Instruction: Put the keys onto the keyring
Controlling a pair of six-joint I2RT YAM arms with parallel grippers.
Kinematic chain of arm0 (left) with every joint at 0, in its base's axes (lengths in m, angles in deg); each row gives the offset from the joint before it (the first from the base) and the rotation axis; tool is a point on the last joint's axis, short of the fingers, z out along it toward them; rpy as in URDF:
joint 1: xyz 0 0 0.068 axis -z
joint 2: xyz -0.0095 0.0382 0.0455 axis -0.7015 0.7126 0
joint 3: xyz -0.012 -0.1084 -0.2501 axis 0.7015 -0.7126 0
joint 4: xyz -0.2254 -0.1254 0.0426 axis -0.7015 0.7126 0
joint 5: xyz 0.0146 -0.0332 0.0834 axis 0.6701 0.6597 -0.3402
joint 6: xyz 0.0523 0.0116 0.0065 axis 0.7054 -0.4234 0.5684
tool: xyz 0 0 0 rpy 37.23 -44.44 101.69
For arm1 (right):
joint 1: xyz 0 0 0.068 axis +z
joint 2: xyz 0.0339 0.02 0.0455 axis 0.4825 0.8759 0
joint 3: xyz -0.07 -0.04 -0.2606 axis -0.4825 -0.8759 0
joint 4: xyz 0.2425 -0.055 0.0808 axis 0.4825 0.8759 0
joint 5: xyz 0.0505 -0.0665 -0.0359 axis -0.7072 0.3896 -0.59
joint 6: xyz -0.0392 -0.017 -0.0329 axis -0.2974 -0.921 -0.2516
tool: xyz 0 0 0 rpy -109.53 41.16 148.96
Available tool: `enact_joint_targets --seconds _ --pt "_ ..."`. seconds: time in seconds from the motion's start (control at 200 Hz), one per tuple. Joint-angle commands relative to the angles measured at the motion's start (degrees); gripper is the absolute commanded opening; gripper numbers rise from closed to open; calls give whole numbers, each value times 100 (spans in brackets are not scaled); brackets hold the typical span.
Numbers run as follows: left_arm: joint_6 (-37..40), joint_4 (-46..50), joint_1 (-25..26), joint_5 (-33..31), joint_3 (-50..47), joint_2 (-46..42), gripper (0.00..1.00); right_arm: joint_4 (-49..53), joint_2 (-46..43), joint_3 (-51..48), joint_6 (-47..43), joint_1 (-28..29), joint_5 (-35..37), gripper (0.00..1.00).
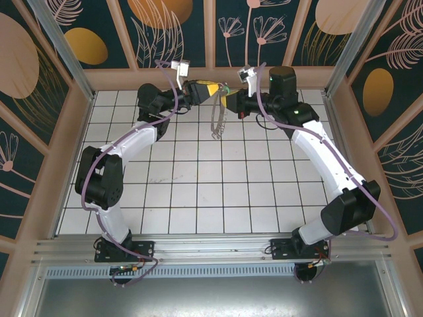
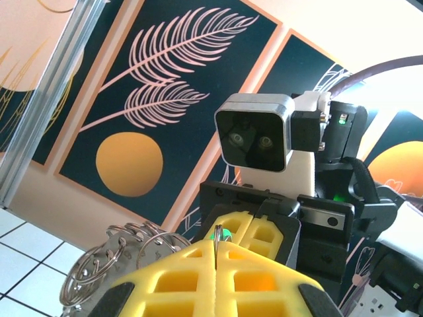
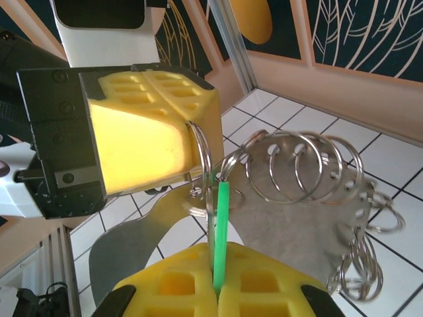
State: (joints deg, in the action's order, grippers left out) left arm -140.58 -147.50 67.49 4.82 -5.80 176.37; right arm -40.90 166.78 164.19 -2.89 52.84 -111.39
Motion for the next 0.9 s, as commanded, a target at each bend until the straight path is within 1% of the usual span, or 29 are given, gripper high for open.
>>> enact_joint_targets --seconds 0.0,0.12,0.31,0.47,0.626,0.896 --pt "240 155 39 52 -73 -187 0 302 55 348 -356 -52 185 0" --pt "279 199 35 -1 -69 -192 0 593 98 336 -449 -70 371 0" --pt "278 211 35 -21 -56 -161 0 743 49 270 -506 -118 558 0" --pt "280 208 35 -20 -56 -149 0 936 88 425 -594 -139 720 0" --pt "252 183 35 3 -51 -139 0 1037 220 683 -641 -125 686 0" --pt "226 152 35 4 -65 -153 0 1436 621 1424 -836 -43 780 0"
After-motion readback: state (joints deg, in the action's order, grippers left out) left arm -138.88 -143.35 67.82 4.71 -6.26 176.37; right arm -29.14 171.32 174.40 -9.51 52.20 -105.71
